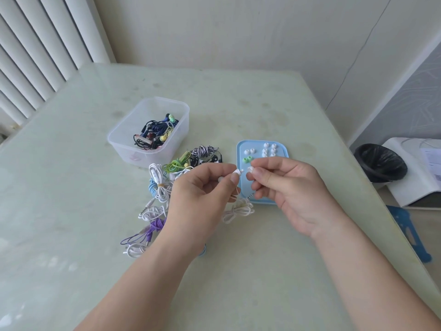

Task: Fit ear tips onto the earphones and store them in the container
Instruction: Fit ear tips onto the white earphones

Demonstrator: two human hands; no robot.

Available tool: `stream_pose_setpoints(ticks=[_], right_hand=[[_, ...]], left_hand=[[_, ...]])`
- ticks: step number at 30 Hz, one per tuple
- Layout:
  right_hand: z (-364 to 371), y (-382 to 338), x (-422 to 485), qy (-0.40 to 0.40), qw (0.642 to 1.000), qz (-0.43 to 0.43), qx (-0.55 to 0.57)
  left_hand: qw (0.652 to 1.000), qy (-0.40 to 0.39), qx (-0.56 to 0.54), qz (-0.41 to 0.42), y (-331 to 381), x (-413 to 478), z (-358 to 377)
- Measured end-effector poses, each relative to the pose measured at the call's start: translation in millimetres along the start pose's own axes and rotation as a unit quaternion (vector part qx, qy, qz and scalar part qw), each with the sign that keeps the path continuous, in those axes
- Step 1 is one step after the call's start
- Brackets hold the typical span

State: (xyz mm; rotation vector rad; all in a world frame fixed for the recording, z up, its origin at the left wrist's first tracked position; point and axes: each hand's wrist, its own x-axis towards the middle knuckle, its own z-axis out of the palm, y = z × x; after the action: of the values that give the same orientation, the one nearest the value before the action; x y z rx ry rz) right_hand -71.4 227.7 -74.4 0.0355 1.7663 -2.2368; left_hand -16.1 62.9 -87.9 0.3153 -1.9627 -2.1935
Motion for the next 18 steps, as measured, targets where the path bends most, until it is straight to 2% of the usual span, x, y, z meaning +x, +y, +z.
stream_pose_setpoints(ticks=[4, 12, 18], right_hand=[[-1.6, -0.7, -0.1, -0.025, 0.999, 0.028, 0.033], [-0.9, 4.4, -0.1, -0.067, 0.997, 0.023, 0.036], [-0.5, 6.2, 0.1, -0.068, 0.997, 0.008, 0.031]], left_hand=[[1.000, -0.011, 0.007, 0.011, 0.9, -0.8, -0.2], [0.999, -0.013, 0.028, 0.029, 0.1, -2.1, -0.1], [0.999, -0.011, 0.032, 0.034, -1.1, -1.4, 0.4]])
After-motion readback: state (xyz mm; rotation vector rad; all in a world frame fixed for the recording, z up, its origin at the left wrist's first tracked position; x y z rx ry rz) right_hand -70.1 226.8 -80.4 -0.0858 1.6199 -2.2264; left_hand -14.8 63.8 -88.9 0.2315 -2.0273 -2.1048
